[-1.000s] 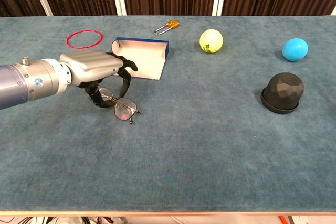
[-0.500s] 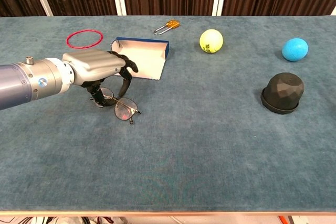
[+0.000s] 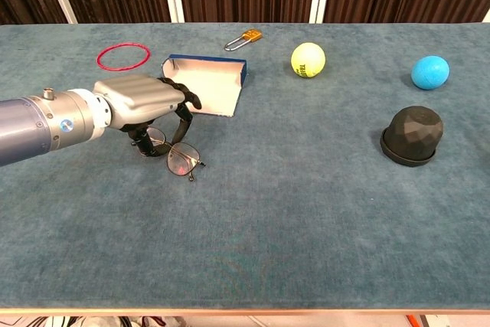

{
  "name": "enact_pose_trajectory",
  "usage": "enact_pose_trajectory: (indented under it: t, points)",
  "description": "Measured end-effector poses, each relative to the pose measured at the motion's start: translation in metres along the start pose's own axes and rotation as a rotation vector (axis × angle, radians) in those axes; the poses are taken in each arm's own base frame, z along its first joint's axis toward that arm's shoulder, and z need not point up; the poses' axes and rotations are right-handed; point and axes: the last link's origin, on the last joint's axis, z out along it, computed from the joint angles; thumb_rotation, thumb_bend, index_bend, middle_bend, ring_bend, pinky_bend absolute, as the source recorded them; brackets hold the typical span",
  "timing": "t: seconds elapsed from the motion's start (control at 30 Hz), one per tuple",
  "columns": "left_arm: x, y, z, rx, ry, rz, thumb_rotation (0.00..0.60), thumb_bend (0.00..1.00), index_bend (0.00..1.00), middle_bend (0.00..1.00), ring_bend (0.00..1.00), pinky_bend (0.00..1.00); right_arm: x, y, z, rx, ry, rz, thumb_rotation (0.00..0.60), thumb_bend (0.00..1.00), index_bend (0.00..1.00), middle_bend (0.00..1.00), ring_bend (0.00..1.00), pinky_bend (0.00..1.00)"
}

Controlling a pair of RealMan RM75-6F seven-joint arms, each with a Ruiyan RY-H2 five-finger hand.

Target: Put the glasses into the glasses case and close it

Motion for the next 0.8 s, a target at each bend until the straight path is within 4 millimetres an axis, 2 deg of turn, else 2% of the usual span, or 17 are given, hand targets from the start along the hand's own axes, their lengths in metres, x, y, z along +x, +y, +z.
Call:
enact_pose_trajectory:
  t: [0.5, 0.8]
  points:
    - [0.000, 0.000, 0.001, 0.007, -0.001, 0.009, 0.600, 0.44, 0.58, 0.14, 0.00, 0.00, 0.000, 0.000, 0.000, 0.001, 0.000, -0.001, 0.600, 0.00, 0.15, 0.00, 0.08, 0.24]
    - [0.009, -0.001, 0.002, 0.030, 0.037, 0.014, 0.600, 0.45, 0.60, 0.14, 0.00, 0.00, 0.000, -0.001, 0.000, 0.001, -0.001, 0.000, 0.600, 0.00, 0.16, 0.00, 0.08, 0.24]
